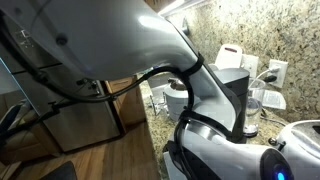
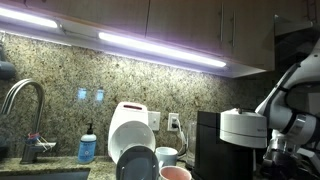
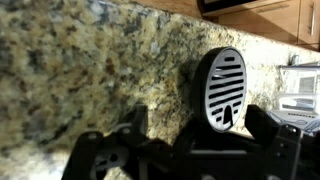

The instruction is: Remove the cup holder from the coffee machine.

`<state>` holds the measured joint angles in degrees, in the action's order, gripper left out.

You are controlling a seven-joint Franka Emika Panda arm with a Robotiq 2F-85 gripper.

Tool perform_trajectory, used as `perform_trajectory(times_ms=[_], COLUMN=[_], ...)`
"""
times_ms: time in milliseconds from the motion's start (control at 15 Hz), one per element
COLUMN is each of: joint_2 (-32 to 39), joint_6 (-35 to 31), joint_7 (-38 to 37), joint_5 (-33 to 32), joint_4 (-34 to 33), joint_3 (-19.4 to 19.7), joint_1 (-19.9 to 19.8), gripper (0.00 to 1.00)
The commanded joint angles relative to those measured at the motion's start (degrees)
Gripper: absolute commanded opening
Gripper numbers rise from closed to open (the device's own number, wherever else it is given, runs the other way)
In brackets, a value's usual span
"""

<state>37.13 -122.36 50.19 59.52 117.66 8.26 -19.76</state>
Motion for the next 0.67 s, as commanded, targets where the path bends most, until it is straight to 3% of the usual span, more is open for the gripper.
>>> perform_trajectory(times_ms=[0, 600], joint_2=[-0.62, 1.41], joint_6=[3.59, 11.52], joint_7=[-0.76, -1.64], joint_5=[-0.69, -0.58], joint_4=[0.47, -1.01], joint_3=[-0.61, -0.42], joint_1=[-0.52, -0.57], gripper=[1.00, 1.00])
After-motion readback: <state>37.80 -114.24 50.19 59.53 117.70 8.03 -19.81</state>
